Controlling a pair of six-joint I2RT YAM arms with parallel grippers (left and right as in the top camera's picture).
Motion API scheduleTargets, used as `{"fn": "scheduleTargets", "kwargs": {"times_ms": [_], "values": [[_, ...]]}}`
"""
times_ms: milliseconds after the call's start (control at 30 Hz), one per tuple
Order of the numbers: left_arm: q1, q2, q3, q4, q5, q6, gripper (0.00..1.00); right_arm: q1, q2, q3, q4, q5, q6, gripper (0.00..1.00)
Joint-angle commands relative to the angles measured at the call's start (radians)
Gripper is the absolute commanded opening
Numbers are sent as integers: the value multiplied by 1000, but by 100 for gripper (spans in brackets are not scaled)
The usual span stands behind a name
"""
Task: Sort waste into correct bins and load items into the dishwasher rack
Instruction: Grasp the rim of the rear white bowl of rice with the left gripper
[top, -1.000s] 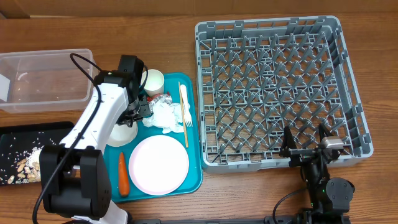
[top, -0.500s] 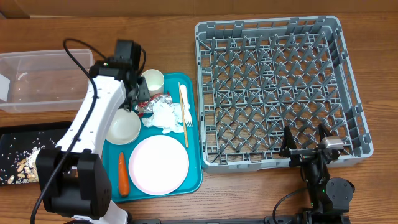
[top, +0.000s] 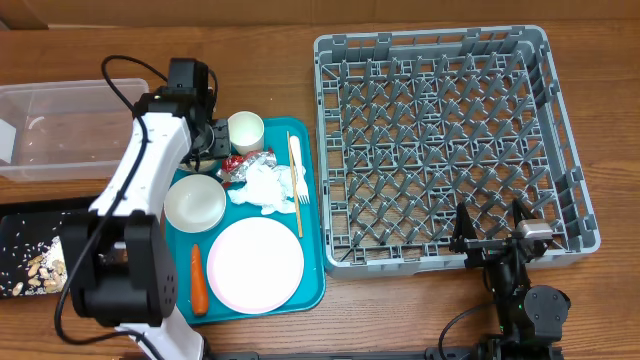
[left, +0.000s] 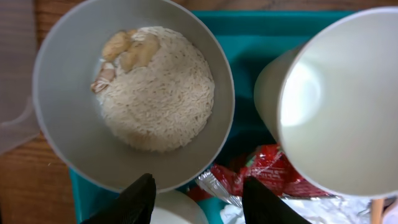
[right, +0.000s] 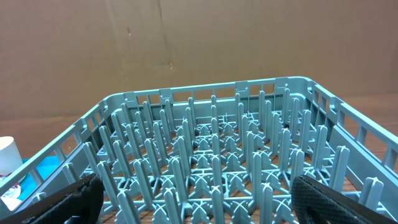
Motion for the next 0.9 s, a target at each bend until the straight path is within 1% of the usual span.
{"fn": "scheduleTargets", "kwargs": {"times_ms": [0, 67, 167, 267, 333, 433, 633, 700, 867], "values": [[27, 34, 11, 10, 68, 97, 49, -8, -9, -10, 4, 9, -8, 100], [35, 34, 11, 14, 79, 107, 49, -8, -9, -10, 4, 9, -8, 100], [37, 36, 9, 16, 117, 177, 49, -8, -9, -10, 4, 9, -7, 100], [37, 39, 9, 8, 116, 228, 47, -8, -9, -10, 4, 9, -8, 100], [39, 39, 9, 1, 118, 235, 47, -8, -9, -10, 4, 9, -8, 100], [38, 39, 5, -12, 117, 280, 49, -8, -9, -10, 4, 9, -8, 100], [39, 39, -2, 11, 92, 298, 50, -8, -9, -10, 4, 9, -8, 100], [38, 39, -2, 13, 67, 301, 50, -8, -9, -10, 4, 9, -8, 100], [47, 40, -2, 21, 67, 313, 49, -8, -9, -10, 4, 9, -8, 100]]}}
